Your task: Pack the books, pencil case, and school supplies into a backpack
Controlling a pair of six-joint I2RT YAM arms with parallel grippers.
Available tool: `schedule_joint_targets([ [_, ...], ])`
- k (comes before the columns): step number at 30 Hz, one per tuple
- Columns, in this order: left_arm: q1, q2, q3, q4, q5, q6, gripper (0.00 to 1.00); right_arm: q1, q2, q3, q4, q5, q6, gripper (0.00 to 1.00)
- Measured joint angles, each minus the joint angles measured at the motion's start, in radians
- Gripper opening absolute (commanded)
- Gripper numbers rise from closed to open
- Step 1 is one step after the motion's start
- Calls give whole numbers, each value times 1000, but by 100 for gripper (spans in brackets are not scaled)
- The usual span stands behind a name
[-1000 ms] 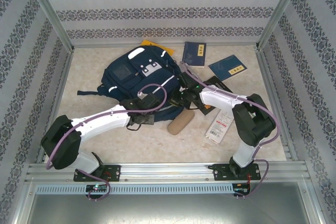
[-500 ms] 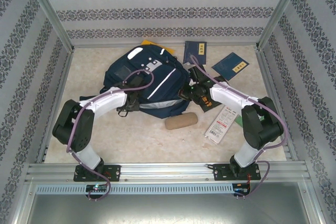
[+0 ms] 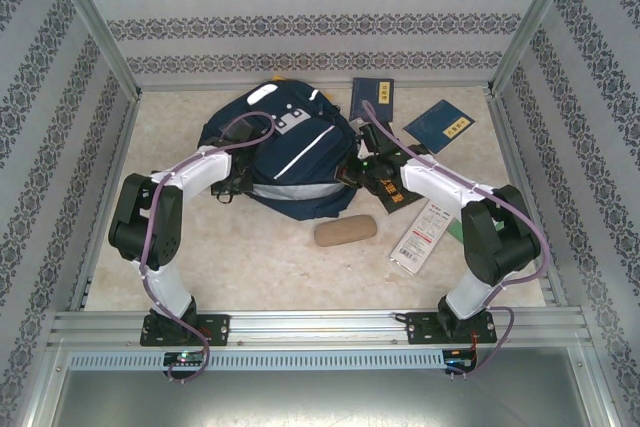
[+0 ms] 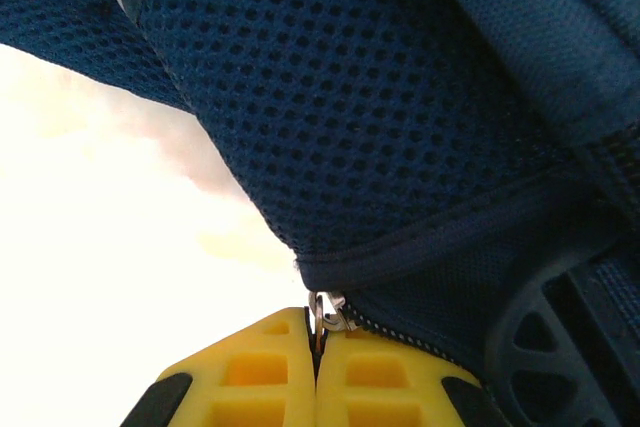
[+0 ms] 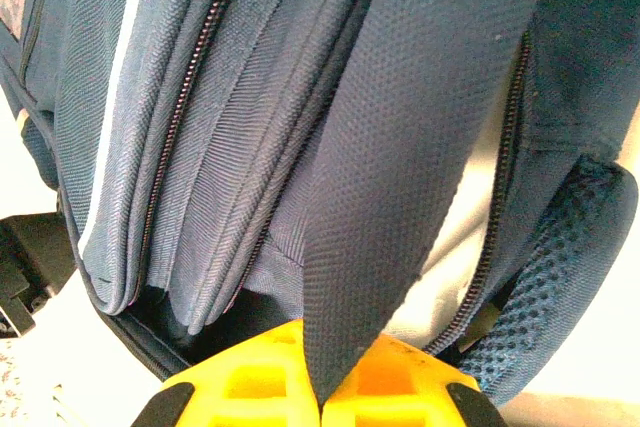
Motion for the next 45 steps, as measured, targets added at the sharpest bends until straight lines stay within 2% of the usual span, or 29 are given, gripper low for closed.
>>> schedule_joint_targets([
  [2,10,-2,0,-3,3,5,33,23,13,14,-1,1,-4,0],
  [4,28,-12,0,-16,3,4,50,55,35,42,-4,6,-7,0],
  [6,45,-40,0,-33,4,0,59,97,66,80,-3,14,-6,0],
  [13,52,-224,2,-76,30,-6,69,257,181,186,4,10,8,2],
  [16,52,-293,0,-89,60,-14,75,290,212,211,8,0,4,27],
  [21,40,-399,-47,-83,154,-46,78,276,193,209,-9,2,-8,39],
  [25,-8,-430,-71,-69,221,-85,81,244,95,161,-31,34,-40,46],
  [29,-96,-429,-72,-18,263,-132,83,190,-84,66,-58,97,-77,54],
  [35,-232,-369,-34,61,291,-180,84,38,-294,-95,-74,214,-112,60],
  [39,-310,-259,40,116,297,-187,85,-95,-309,-156,-78,279,-127,71],
  [45,-381,-127,99,175,307,-190,86,-273,-253,-159,-48,338,-134,66],
])
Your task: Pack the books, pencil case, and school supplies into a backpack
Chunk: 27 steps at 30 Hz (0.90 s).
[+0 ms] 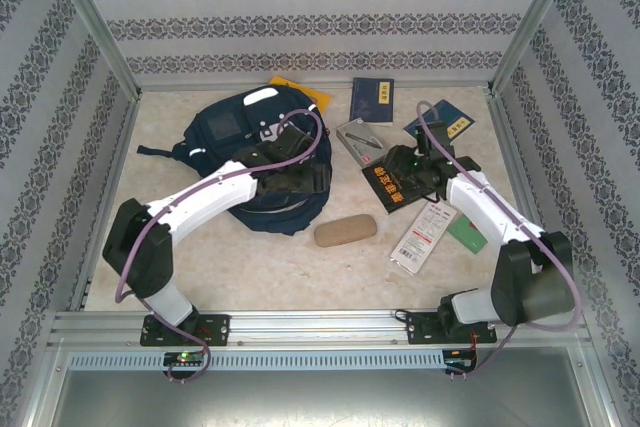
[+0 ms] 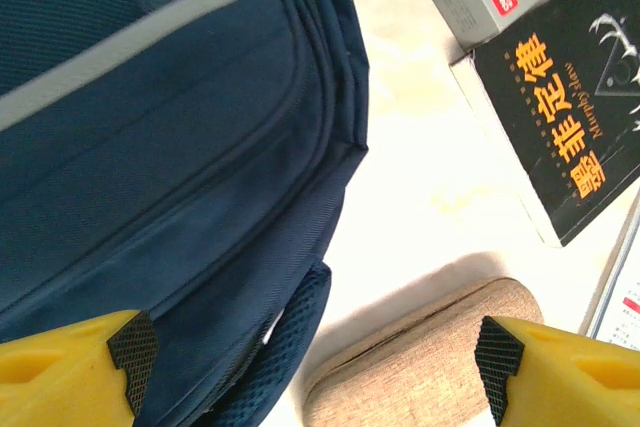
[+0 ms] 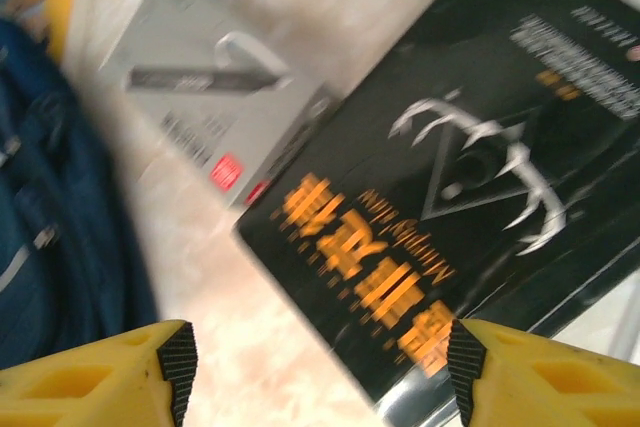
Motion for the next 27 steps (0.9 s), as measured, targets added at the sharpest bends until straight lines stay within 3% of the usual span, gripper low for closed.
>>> schedule_joint_targets([
  [6,-47,40,17,14,16,-5,86,-126,227,141,21,7,0,62],
  [13,-61,40,15,23,26,-24,86,-201,460,344,24,-4,-13,62],
  [27,-71,40,-7,22,14,-45,86,-244,697,548,-51,-58,-26,60],
])
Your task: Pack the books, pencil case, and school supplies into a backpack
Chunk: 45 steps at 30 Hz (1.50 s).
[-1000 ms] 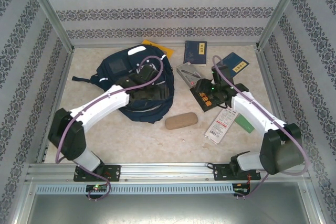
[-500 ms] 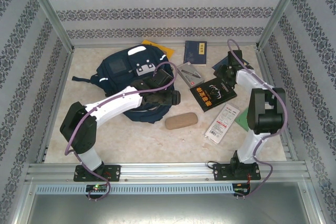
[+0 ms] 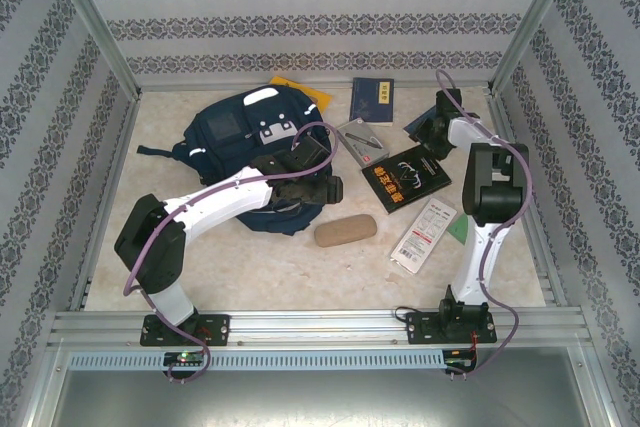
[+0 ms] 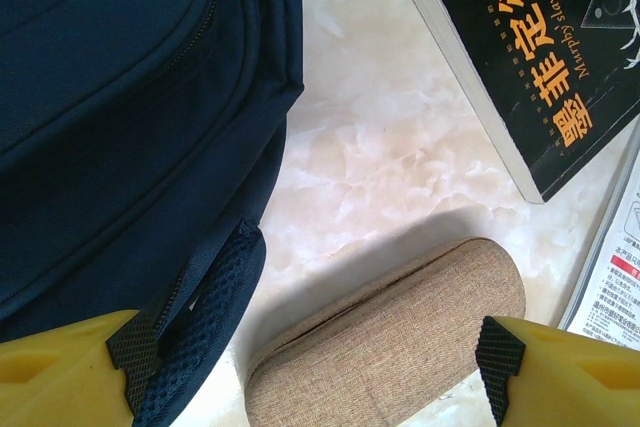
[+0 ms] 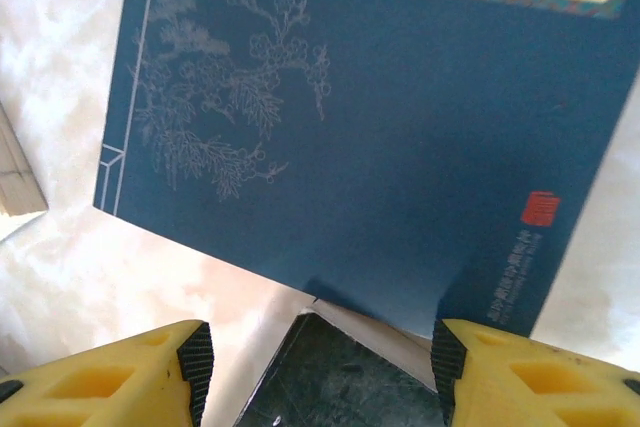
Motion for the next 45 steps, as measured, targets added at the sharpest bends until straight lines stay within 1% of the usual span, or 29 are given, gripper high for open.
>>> schedule_joint_targets([
  [5,0,4,10,-6,0,0,86,2,14,18,-5,-50,-1,59],
  [9,0,30,42,-8,0,0,86,22,16,19,-1,-85,0,59],
  [12,0,50,54,-8,0,0,86,58,17,19,1,-121,0,59],
  [18,0,75,56,-8,4,1,86,166,28,33,-3,-185,0,58],
  [21,0,88,68,-8,9,1,81,205,37,51,-14,-208,0,59],
  [25,0,131,107,-7,27,4,71,222,23,50,-29,-212,-1,61],
  [28,0,165,130,-4,44,6,67,213,-53,-7,-34,-194,-1,62],
  [31,0,206,156,11,69,5,62,202,-199,-113,-31,-167,-2,62],
  [36,0,297,224,27,114,13,48,189,-459,-339,26,-115,-10,60],
  [40,0,366,290,37,143,20,47,177,-570,-488,34,-93,-23,59],
  [45,0,450,375,38,166,36,46,163,-622,-611,40,-93,-26,56],
])
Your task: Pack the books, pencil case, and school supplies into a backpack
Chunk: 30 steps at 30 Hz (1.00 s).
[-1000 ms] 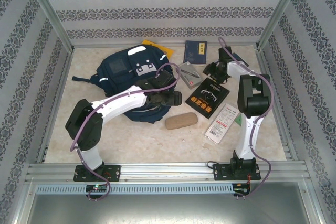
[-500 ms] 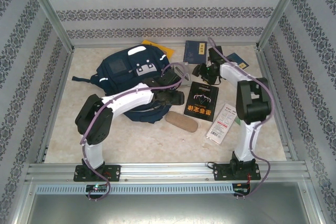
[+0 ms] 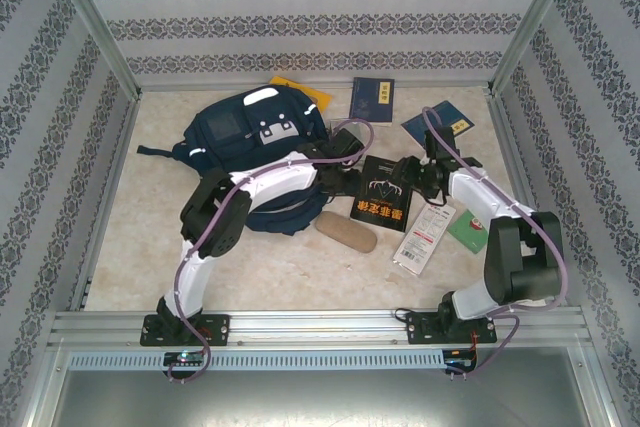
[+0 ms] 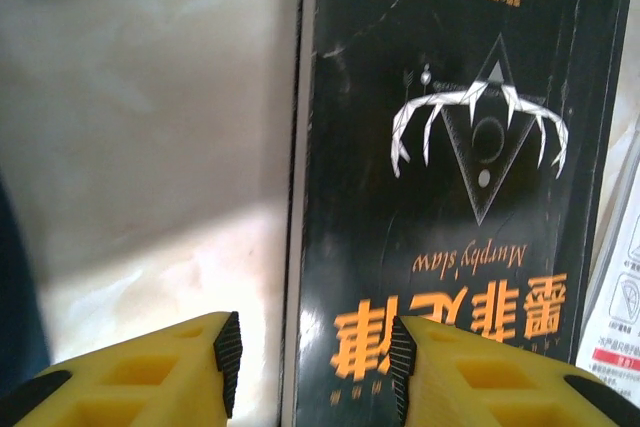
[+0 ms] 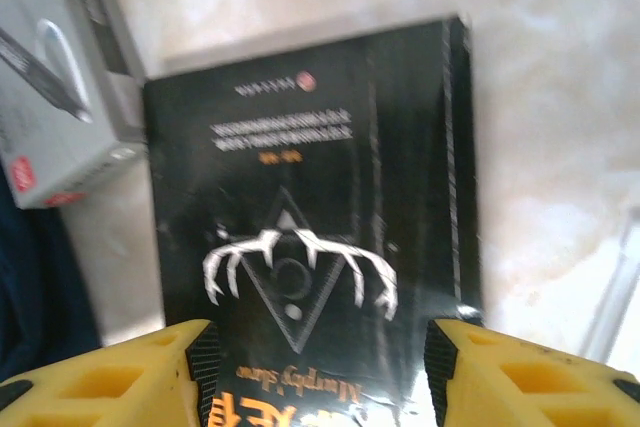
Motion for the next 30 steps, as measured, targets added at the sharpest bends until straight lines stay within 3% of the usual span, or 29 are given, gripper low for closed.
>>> schedule_joint_targets([
  [11,0,138,109,-8,11,45,41,0,9,-89,49,0,0,54],
  [24,-2,143,119,-8,6,56,30,-5,79,-94,101,-8,-16,53],
  [30,-6,143,119,-8,-8,40,30,-4,85,-83,81,2,-19,54],
])
